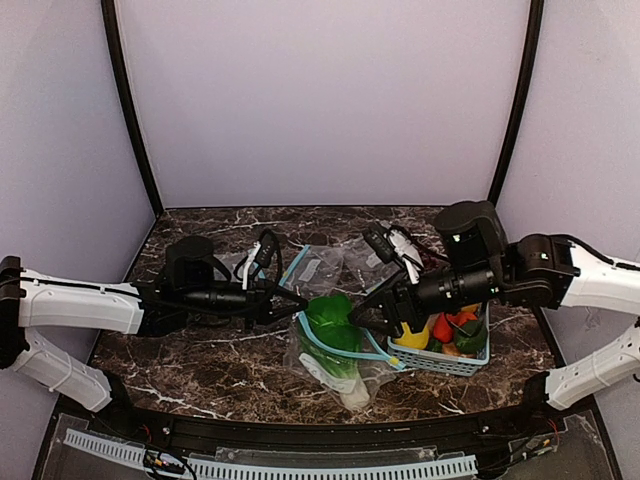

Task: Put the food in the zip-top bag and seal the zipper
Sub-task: Adjust the fake vegetable in the zipper food storage bag.

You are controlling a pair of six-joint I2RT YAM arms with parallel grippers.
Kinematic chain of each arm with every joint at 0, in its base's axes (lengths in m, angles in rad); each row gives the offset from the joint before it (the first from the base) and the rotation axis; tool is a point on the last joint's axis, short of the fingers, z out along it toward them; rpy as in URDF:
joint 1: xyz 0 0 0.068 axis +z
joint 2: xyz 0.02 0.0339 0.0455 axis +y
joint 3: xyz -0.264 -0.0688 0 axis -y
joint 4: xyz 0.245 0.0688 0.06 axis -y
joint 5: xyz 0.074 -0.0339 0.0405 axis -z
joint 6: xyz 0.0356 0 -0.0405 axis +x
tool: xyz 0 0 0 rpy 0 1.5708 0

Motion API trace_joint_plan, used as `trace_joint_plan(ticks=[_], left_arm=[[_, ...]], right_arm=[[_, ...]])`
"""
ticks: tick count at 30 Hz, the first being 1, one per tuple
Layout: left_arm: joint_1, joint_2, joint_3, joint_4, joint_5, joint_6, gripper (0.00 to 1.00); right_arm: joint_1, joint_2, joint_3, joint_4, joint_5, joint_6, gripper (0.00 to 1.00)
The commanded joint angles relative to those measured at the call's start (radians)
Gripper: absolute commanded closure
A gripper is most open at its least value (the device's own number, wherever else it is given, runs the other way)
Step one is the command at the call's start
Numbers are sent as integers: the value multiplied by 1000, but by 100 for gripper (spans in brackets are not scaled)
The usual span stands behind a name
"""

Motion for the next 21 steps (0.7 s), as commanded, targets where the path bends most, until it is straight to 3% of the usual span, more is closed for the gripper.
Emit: trace_joint_plan(ticks=[1, 13, 21], left_arm=[[0, -25, -14, 6, 12, 11, 99], [0, -28, -13, 10, 35, 12, 99], [-3, -15, -3, 20, 72, 11, 99]], right_arm=[[23, 34, -7, 22, 22, 8, 40], [55, 234, 80, 47, 78, -34, 68], [55, 349, 114, 57, 91, -29, 78]])
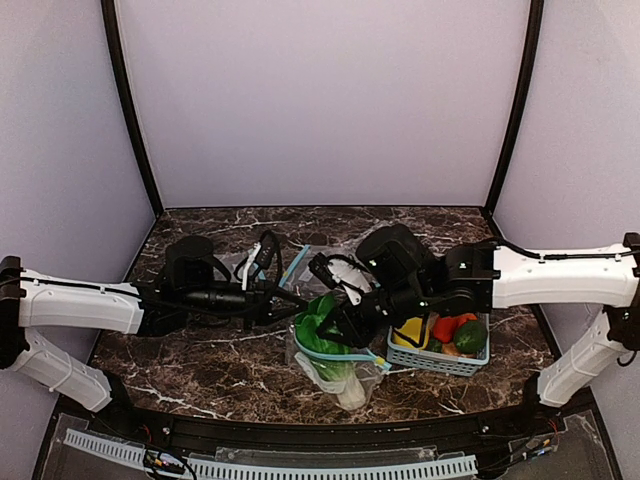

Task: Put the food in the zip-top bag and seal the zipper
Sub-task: Adjust the fake vegetable in the zipper food storage bag.

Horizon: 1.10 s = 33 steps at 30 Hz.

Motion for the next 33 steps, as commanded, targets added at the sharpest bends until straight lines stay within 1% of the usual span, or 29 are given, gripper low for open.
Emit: trace_joint_plan(ticks=[1, 7, 13, 20, 27, 33], left_arm=[[-4, -14, -3, 22, 47, 9, 99], [-9, -6, -1, 32, 48, 5, 99], [-9, -25, 8, 21, 7, 11, 99], [-8, -37, 19, 30, -19, 0, 99], [-6, -61, 16, 35, -52, -1, 99], [3, -91, 17, 32, -70, 3, 99]], right_arm=[[9, 54, 29, 20, 29, 5, 79], [12, 124, 48, -7, 66, 31, 91], [15, 184, 47, -73, 111, 70, 99], [17, 235, 2, -83, 165, 115, 100], [17, 287, -23, -83, 165, 144, 100], [11, 307, -31, -115, 158, 174, 100]])
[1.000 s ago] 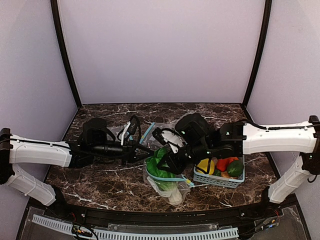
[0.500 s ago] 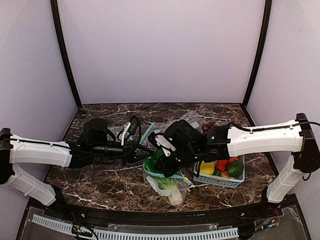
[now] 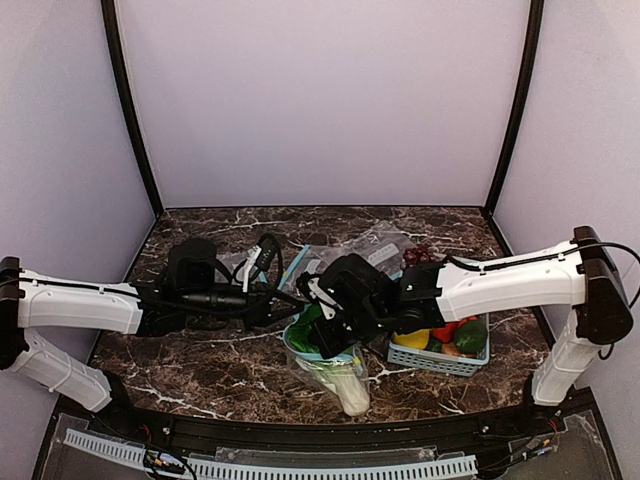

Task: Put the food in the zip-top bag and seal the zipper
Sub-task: Adjust the fake vegetable in the zipper food storage bag.

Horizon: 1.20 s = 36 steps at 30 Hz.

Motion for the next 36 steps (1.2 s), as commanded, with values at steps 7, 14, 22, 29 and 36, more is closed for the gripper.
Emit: trace_joint_plan(ticks=[7, 14, 22, 29, 36], left_arm=[[6, -98, 17, 110, 27, 1, 99], [5, -104, 5, 164, 23, -26, 99], [14, -91, -9, 131, 10, -21, 99], [20, -55, -43, 150, 70, -41, 99], [20, -32, -28, 152, 90, -37, 99]], right_arm=[[-10, 84, -56, -206, 8, 37, 100], [-24, 110, -44, -185, -94, -3, 95], [-25, -12, -14, -215, -137, -35, 78], [-21, -197, -4, -232, -177, -41, 45], [-16, -262, -24, -257, -121, -45, 22]])
